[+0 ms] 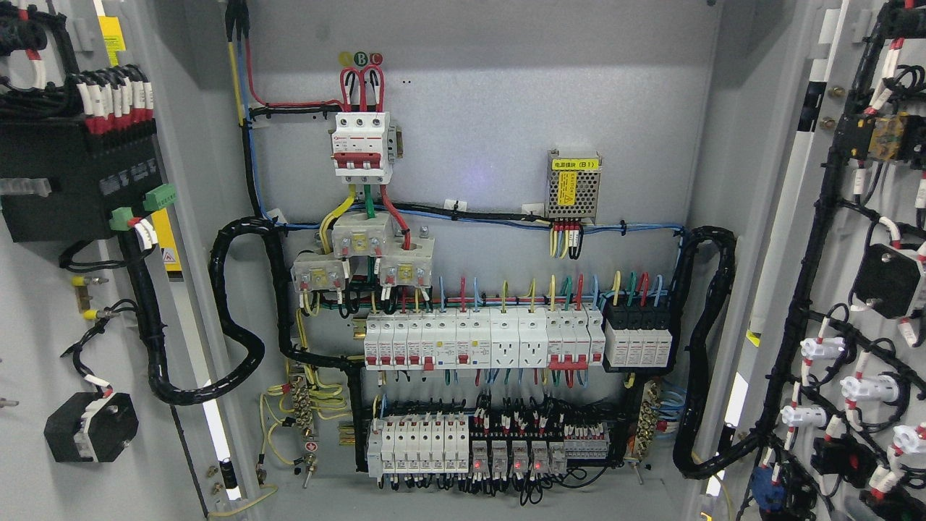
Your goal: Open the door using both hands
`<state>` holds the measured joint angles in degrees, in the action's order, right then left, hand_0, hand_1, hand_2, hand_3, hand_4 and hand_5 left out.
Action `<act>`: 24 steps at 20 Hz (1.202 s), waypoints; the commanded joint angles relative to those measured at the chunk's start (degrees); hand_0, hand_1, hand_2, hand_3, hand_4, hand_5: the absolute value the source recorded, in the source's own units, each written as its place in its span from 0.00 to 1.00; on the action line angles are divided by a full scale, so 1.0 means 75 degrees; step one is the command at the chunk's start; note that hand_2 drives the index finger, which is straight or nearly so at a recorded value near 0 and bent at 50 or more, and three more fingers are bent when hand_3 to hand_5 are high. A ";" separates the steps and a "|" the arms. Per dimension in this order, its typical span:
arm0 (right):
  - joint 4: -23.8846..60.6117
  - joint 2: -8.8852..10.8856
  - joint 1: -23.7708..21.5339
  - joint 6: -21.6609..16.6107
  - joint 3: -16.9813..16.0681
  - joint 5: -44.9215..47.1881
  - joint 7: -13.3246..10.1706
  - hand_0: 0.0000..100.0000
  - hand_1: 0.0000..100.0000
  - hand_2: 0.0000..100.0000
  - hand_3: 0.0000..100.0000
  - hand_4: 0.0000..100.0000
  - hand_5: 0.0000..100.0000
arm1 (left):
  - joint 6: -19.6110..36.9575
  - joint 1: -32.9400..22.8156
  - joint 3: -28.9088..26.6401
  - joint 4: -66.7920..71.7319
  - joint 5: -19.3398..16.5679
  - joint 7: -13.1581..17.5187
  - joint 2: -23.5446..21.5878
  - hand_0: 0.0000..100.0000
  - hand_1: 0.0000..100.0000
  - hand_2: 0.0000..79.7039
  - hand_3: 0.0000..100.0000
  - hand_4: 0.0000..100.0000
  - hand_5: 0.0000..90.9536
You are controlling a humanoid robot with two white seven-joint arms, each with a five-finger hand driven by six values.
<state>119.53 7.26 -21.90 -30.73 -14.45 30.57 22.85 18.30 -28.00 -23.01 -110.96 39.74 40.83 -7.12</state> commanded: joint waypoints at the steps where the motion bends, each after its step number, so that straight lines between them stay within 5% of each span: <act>1: -0.0011 -0.0018 -0.0068 0.0019 -0.0487 0.0609 -0.0011 0.00 0.50 0.04 0.00 0.00 0.00 | -0.0295 0.0171 -0.1150 0.0497 0.0465 0.0181 -0.0457 0.12 0.56 0.00 0.00 0.00 0.00; 13: -0.0070 -0.0007 -0.0197 0.0031 -0.0885 0.0905 0.0012 0.00 0.50 0.04 0.00 0.00 0.00 | -0.1115 0.0710 -0.2193 0.1223 0.1321 0.0228 -0.1172 0.12 0.56 0.00 0.00 0.00 0.00; 24: -0.0199 0.0239 -0.0314 0.0019 -0.1155 0.1725 0.0024 0.00 0.50 0.04 0.00 0.00 0.00 | -0.1632 0.1061 -0.2229 0.1832 0.1393 0.0240 -0.1652 0.12 0.56 0.00 0.00 0.00 0.00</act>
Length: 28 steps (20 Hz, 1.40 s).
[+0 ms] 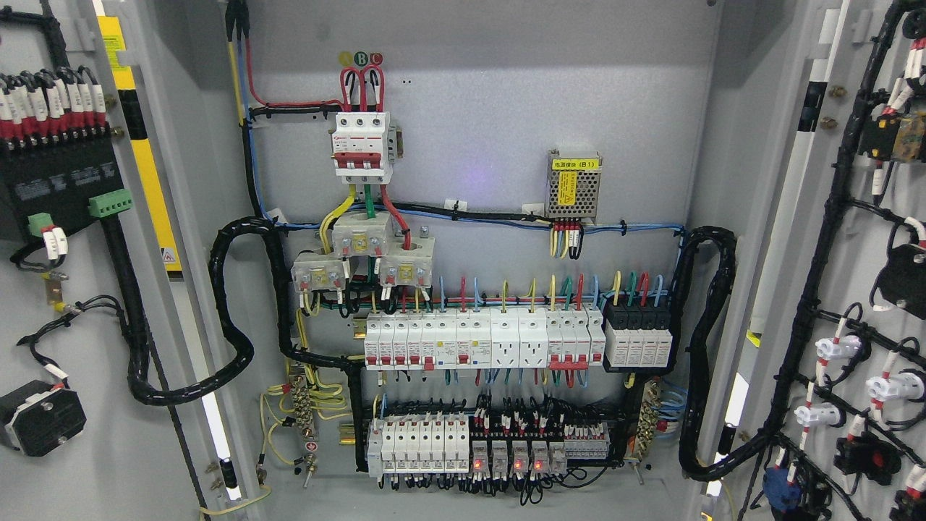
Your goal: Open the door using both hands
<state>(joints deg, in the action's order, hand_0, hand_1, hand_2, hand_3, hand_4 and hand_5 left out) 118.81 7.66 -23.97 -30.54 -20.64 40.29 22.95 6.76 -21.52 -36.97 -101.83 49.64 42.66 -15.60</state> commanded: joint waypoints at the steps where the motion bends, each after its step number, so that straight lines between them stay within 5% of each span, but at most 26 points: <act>1: -0.0103 0.0197 -0.0039 -0.0007 -0.0341 0.0429 0.0010 0.00 0.50 0.04 0.00 0.00 0.00 | -0.0093 0.0221 -0.0367 0.0710 0.0072 -0.0004 -0.0591 0.12 0.56 0.00 0.00 0.00 0.00; 12: -0.0208 0.0759 -0.0144 0.0005 -0.0329 0.0604 -0.0002 0.00 0.50 0.04 0.00 0.00 0.00 | -0.0105 0.0806 -0.0344 0.1530 0.0096 -0.0004 -0.1329 0.12 0.56 0.00 0.00 0.00 0.00; 28: -0.0372 0.0853 -0.0144 0.0028 -0.0364 0.0616 -0.0025 0.00 0.50 0.04 0.00 0.00 0.00 | -0.0105 0.1076 -0.0238 0.1648 0.0154 -0.0004 -0.1447 0.12 0.56 0.00 0.00 0.00 0.00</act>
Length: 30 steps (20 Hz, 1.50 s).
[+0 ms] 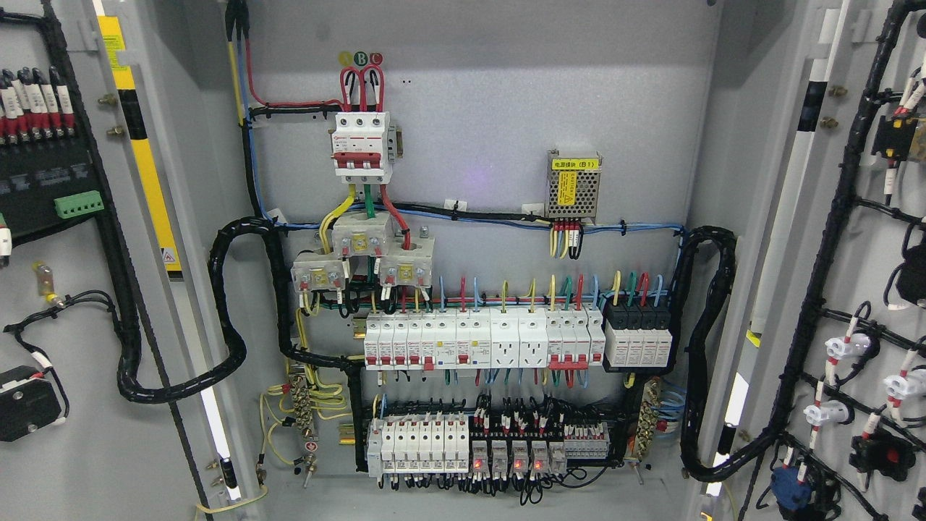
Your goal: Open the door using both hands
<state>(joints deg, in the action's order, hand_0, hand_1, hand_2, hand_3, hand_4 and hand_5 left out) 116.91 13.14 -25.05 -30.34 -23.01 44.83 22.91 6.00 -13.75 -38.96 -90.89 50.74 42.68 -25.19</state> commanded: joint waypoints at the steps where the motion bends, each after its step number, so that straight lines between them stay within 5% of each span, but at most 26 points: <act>1: -0.0119 0.0123 -0.0012 0.0003 -0.0050 0.0011 -0.0020 0.00 0.50 0.04 0.00 0.00 0.00 | -0.0003 0.0029 0.0038 0.0165 0.0009 -0.0007 -0.0156 0.12 0.56 0.00 0.00 0.00 0.00; 10: -0.0037 0.0123 -0.0012 -0.0009 -0.0132 0.0046 -0.0020 0.00 0.50 0.04 0.00 0.00 0.00 | 0.0009 -0.0193 0.1232 -0.1404 -0.0108 -0.0007 0.0312 0.12 0.56 0.00 0.00 0.00 0.00; 17: 0.0291 0.0170 -0.0129 -0.0044 0.0862 0.0023 0.0015 0.00 0.50 0.04 0.00 0.00 0.00 | 0.0009 -0.0228 0.2064 -0.2154 -0.0132 -0.0019 0.0464 0.12 0.56 0.00 0.00 0.00 0.00; 26: 0.0151 0.0334 -0.0105 0.0247 0.2819 -0.0712 0.0027 0.00 0.50 0.04 0.00 0.00 0.00 | 0.0079 -0.0415 0.4184 -0.1969 -0.2649 -0.0042 0.1705 0.12 0.56 0.00 0.00 0.00 0.00; 30: -0.0294 0.0264 -0.0094 0.0354 0.3721 -0.1874 0.0027 0.00 0.50 0.04 0.00 0.00 0.00 | 0.0091 -0.0790 0.4433 -0.1151 -0.3120 -0.0054 0.2385 0.12 0.56 0.00 0.00 0.00 0.00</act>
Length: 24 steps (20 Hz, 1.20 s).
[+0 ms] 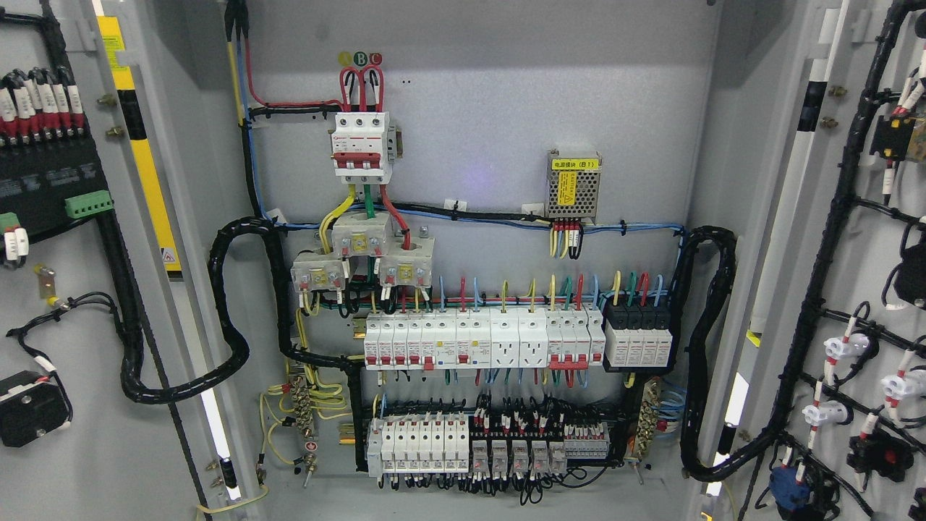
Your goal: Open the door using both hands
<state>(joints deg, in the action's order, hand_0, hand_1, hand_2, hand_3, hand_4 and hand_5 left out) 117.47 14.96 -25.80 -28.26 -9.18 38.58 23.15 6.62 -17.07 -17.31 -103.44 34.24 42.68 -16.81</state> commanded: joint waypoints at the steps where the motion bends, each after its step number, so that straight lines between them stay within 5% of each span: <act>1: -0.0428 0.0009 0.0007 0.0077 0.2077 -0.1100 -0.0004 0.00 0.50 0.04 0.00 0.00 0.00 | 0.0008 -0.0419 0.1523 0.0852 -0.0979 -0.0066 0.1361 0.12 0.56 0.00 0.00 0.00 0.00; 7: -0.1176 -0.0318 0.0054 0.0100 0.2419 -0.1101 -0.0039 0.00 0.50 0.04 0.00 0.00 0.00 | 0.0290 -0.0713 0.1523 0.3918 -0.1038 -0.1060 0.1573 0.12 0.56 0.00 0.00 0.00 0.00; 11: -0.2510 -0.0705 0.0077 0.0497 0.2407 -0.1136 -0.0086 0.00 0.50 0.04 0.00 0.00 0.00 | 0.0301 0.0012 0.1733 0.7314 -0.1061 -0.1775 0.1725 0.12 0.56 0.00 0.00 0.00 0.00; 17: -0.6189 -0.0776 0.0394 0.0616 0.2325 -0.1171 -0.0086 0.00 0.50 0.04 0.00 0.00 0.00 | 0.0290 0.1349 0.2109 1.1339 -0.1061 -0.4153 0.1900 0.12 0.56 0.00 0.00 0.00 0.00; 21: -0.7901 -0.1069 0.0440 0.0604 0.2337 -0.1264 -0.0098 0.00 0.50 0.04 0.00 0.00 0.00 | 0.0231 0.1374 0.2097 1.1812 -0.1073 -0.4122 0.2053 0.12 0.56 0.00 0.00 0.00 0.00; 24: -0.9306 -0.1081 0.0697 0.0628 0.2349 -0.1778 -0.0121 0.00 0.50 0.04 0.00 0.00 0.00 | 0.0219 0.1397 0.2739 1.2337 -0.1982 -0.4039 0.2019 0.12 0.56 0.00 0.00 0.00 0.00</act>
<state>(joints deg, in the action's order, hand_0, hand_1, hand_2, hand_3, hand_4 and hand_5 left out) 80.32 9.64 -22.69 -23.64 6.40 28.71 22.45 8.62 -8.63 -3.12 -39.61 25.10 12.44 -3.70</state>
